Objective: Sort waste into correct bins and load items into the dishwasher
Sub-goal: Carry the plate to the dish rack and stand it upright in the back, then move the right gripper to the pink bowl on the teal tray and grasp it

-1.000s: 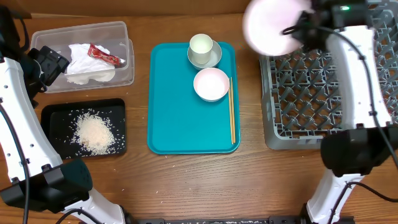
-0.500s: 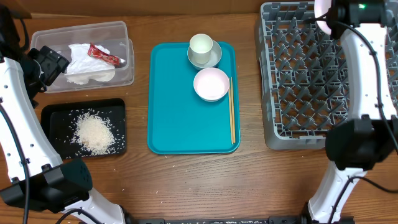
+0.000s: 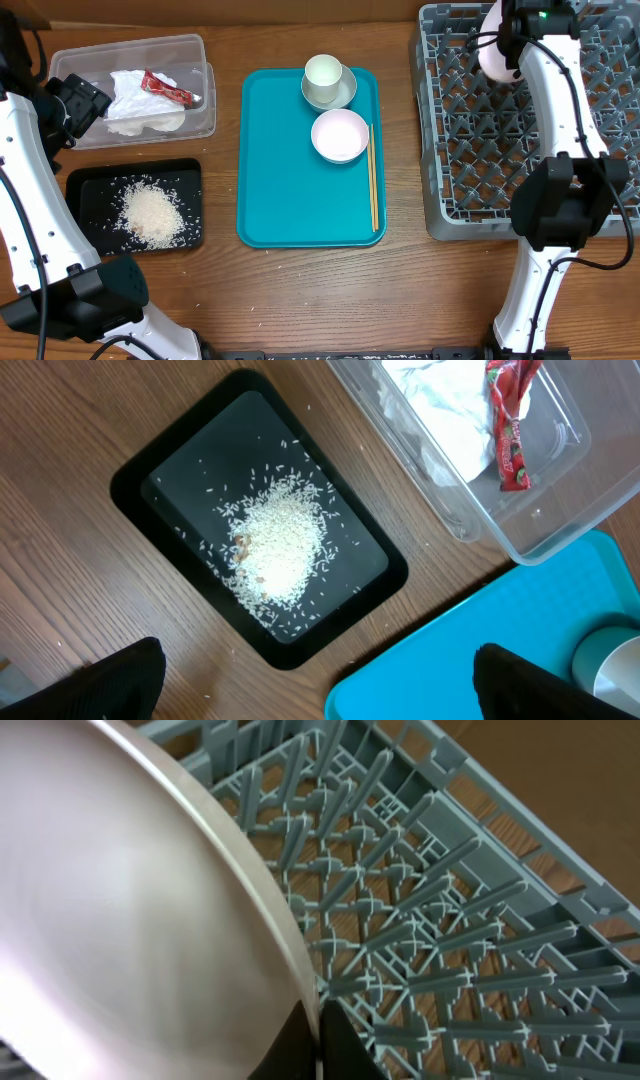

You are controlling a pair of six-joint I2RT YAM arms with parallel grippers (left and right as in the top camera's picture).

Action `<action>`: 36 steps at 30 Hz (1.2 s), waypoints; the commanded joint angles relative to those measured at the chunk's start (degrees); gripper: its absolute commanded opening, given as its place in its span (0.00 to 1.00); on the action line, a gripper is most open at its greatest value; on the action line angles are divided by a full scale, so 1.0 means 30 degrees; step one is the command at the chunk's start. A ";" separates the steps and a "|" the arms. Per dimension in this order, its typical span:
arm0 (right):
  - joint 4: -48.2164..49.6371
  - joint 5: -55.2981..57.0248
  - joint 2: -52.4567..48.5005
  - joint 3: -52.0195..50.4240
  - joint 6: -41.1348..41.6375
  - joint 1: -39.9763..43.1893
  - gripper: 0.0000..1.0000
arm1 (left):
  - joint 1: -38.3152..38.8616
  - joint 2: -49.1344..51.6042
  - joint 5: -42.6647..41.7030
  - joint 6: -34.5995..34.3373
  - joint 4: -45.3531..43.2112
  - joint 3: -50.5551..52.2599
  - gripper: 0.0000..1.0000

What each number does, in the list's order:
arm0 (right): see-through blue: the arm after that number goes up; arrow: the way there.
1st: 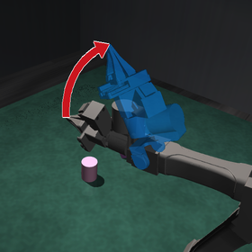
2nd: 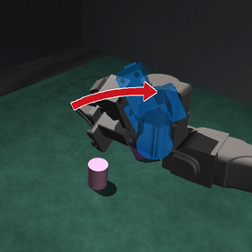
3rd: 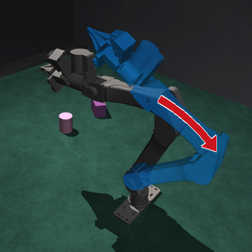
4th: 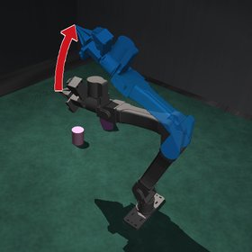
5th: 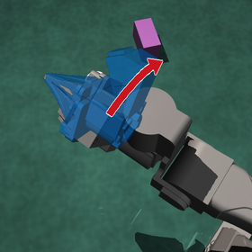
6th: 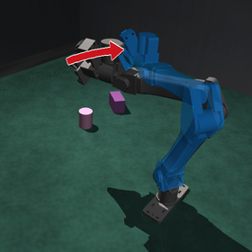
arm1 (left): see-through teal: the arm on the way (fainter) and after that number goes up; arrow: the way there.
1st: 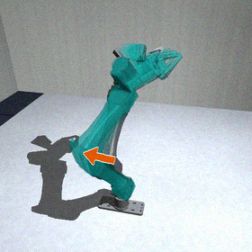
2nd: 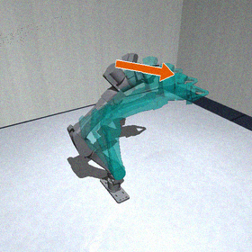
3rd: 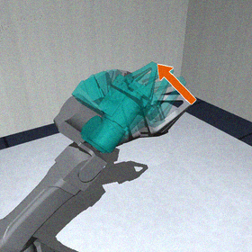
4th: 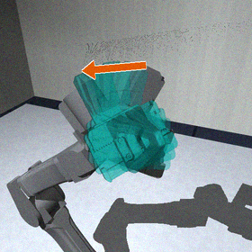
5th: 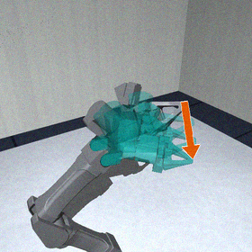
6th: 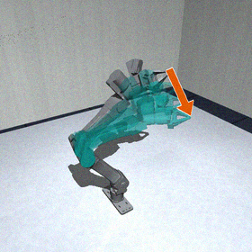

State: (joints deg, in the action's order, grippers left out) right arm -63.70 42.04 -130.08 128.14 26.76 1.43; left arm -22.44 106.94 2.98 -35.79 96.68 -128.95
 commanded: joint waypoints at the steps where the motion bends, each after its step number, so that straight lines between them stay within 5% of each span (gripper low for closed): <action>1: -0.0036 0.0095 -0.0066 0.0160 -0.0080 -0.0073 0.04 | -0.0015 0.0015 0.0000 0.0306 0.0036 -0.0029 1.00; 3: -0.0233 0.0087 0.0080 0.0204 -0.0080 -0.0321 0.08 | -0.0015 0.0015 0.0000 0.0306 0.0036 -0.0029 1.00; 4: -0.0379 0.0087 0.0284 0.0204 -0.0080 -0.0576 0.25 | -0.0015 0.0015 0.0000 0.0306 0.0036 -0.0029 1.00; 6: -0.0423 0.0095 0.0750 0.0211 -0.0087 -0.1027 0.84 | -0.0015 0.0015 0.0000 0.0306 0.0036 -0.0029 1.00; 8: -0.0641 -0.0073 0.1566 0.0510 -0.0495 -0.1698 1.00 | -0.0015 0.0015 0.0000 0.0306 0.0036 -0.0029 1.00; 15: -0.1967 -0.5144 0.4211 0.3009 -0.2565 -0.3730 1.00 | -0.0015 0.0015 0.0000 0.0306 0.0036 -0.0029 1.00; 22: -0.2849 -1.8229 0.5617 0.3155 -0.4065 -0.5552 1.00 | -0.0015 0.0015 0.0000 0.0306 0.0036 -0.0029 1.00; 32: -0.0627 -1.7289 0.2747 -0.1581 -0.4065 -0.8939 1.00 | -0.0015 0.0015 0.0000 0.0306 0.0036 -0.0029 1.00; 36: 0.1202 -1.7063 0.1392 -0.3483 -0.3905 -1.0265 0.91 | -0.0015 0.0022 0.0000 0.0306 0.0036 -0.0029 1.00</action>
State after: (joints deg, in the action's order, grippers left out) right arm -62.43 -9.96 -123.92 120.81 15.18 -26.57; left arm -22.44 106.94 2.98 -35.79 96.68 -128.95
